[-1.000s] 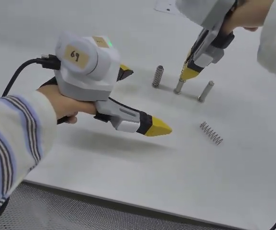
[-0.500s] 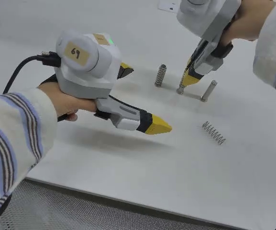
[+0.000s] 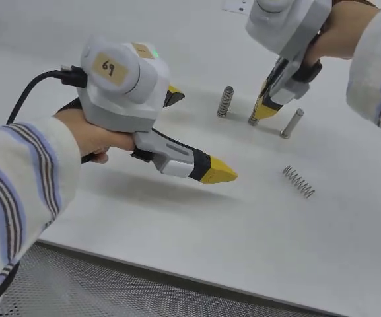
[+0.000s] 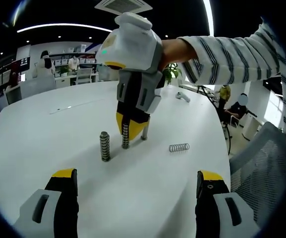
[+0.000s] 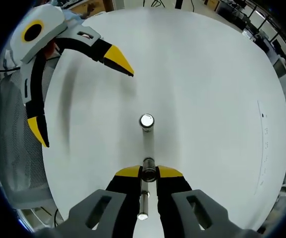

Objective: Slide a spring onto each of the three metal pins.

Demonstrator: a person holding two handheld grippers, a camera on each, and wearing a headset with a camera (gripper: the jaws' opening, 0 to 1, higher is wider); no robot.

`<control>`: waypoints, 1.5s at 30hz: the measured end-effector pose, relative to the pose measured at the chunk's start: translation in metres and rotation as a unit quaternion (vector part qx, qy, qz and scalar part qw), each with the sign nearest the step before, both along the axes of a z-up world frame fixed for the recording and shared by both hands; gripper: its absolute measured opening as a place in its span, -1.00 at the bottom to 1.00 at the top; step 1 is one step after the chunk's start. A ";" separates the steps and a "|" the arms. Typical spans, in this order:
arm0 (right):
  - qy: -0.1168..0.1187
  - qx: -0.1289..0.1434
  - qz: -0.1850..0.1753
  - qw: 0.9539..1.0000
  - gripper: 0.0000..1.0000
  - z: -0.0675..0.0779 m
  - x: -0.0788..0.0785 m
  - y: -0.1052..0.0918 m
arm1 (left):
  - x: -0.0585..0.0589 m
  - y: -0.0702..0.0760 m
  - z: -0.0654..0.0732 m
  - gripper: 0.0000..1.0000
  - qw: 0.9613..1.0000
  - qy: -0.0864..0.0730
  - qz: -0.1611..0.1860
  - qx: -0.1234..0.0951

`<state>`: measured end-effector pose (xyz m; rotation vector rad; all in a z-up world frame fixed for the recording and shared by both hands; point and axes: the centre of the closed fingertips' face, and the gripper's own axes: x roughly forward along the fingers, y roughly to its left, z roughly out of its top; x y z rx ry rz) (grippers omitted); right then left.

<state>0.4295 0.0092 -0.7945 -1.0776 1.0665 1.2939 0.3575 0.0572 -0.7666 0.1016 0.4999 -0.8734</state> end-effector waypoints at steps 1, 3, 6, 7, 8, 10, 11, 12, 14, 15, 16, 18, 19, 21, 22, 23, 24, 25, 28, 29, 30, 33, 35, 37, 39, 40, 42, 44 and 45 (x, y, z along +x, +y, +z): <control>0.000 0.000 -0.001 1.000 -0.83 0.000 0.000 0.000 | 0.000 0.000 0.000 0.96 1.000 0.000 0.000 0.001; 0.002 0.003 -0.004 1.000 -0.83 -0.001 0.000 0.001 | 0.000 0.000 0.000 0.96 1.000 0.002 0.001 -0.001; 0.002 0.000 -0.007 1.000 -0.83 -0.002 0.000 0.000 | 0.000 0.000 0.001 0.96 1.000 0.001 0.003 -0.004; 0.003 -0.001 -0.007 1.000 -0.83 -0.003 0.000 0.000 | 0.000 0.000 0.002 0.96 1.000 0.001 0.002 -0.005; 0.004 0.000 -0.009 1.000 -0.83 -0.004 -0.001 0.000 | 0.000 0.000 0.002 0.96 1.000 0.002 0.002 -0.007; 0.009 0.006 -0.014 1.000 -0.83 -0.004 0.000 0.002 | 0.001 0.001 0.005 0.94 1.000 0.004 0.009 -0.019; 0.009 0.009 -0.015 1.000 -0.83 -0.004 0.001 0.002 | 0.002 0.002 0.005 0.94 1.000 0.003 0.010 -0.019; 0.010 0.008 -0.015 1.000 -0.83 -0.004 0.000 0.002 | 0.002 0.003 0.006 0.94 1.000 0.002 0.011 -0.020; 0.009 0.005 -0.014 1.000 -0.83 -0.005 0.001 0.001 | 0.002 0.003 0.009 0.94 1.000 0.005 0.013 -0.028; 0.008 0.003 -0.012 1.000 -0.83 -0.005 0.002 0.001 | 0.002 0.004 0.010 0.94 0.999 0.004 0.014 -0.031; 0.007 0.003 -0.009 1.000 -0.82 -0.005 0.002 0.001 | 0.002 0.004 0.011 0.94 0.999 0.004 0.014 -0.031; 0.006 0.003 -0.006 1.000 -0.82 -0.004 0.002 0.001 | 0.003 0.005 0.011 0.94 0.999 0.003 0.014 -0.030; 0.005 0.003 -0.005 1.000 -0.82 -0.004 0.003 0.001 | 0.002 0.006 0.010 0.94 0.999 0.003 0.014 -0.028; 0.004 0.000 0.001 1.000 -0.82 -0.003 0.002 0.000 | 0.002 0.006 0.010 0.94 1.000 0.004 0.015 -0.027; 0.000 -0.003 0.009 1.000 -0.80 -0.003 0.003 0.000 | 0.002 0.007 0.009 0.94 1.000 0.004 0.015 -0.024; -0.004 -0.002 0.012 1.000 -0.78 -0.003 0.004 0.000 | 0.002 0.007 0.009 0.94 1.000 0.004 0.016 -0.023; -0.003 -0.003 0.014 1.000 -0.77 -0.002 0.002 -0.001 | 0.002 0.007 0.009 0.94 1.000 0.004 0.017 -0.022; -0.001 -0.003 0.014 1.000 -0.77 -0.002 0.001 -0.001 | 0.002 0.007 0.008 0.94 1.000 0.004 0.017 -0.021; 0.004 0.003 0.009 1.000 -0.74 0.000 -0.001 -0.001 | 0.002 0.010 0.003 0.96 1.000 0.007 0.018 -0.005; 0.005 0.004 0.007 1.000 -0.73 0.001 -0.002 -0.001 | 0.001 0.010 0.001 0.95 1.000 0.009 0.016 -0.003; 0.005 0.004 0.008 1.000 -0.73 0.002 -0.002 -0.001 | -0.001 0.010 0.000 0.95 1.000 0.014 0.014 -0.003; 0.004 0.007 0.008 1.000 -0.71 0.005 -0.004 -0.002 | -0.002 0.009 -0.002 0.94 1.000 0.016 0.012 0.000; 0.004 0.013 0.003 1.000 -0.70 0.007 -0.004 0.000 | -0.003 0.008 -0.003 0.94 1.000 0.018 0.010 0.000; 0.004 0.015 0.002 1.000 -0.68 0.010 -0.005 0.000 | -0.004 0.008 -0.004 0.94 1.000 0.019 0.009 0.001; 0.001 0.016 0.003 1.000 -0.63 0.013 -0.006 0.000 | -0.004 0.007 -0.003 0.94 1.000 0.020 0.009 0.000; -0.002 0.018 0.004 1.000 -0.61 0.014 -0.005 0.000 | -0.004 0.007 -0.003 0.95 1.000 0.020 0.009 0.000; -0.006 0.026 0.006 1.000 -0.61 0.021 -0.006 0.002 | -0.004 0.007 -0.002 0.95 1.000 0.019 0.009 -0.002; -0.010 0.035 0.007 0.999 -0.61 0.026 -0.007 0.005 | -0.004 0.007 -0.001 0.95 1.000 0.018 0.010 -0.002; -0.012 0.039 0.010 0.999 -0.62 0.028 -0.007 0.005 | -0.003 0.007 -0.001 0.95 1.000 0.018 0.011 -0.003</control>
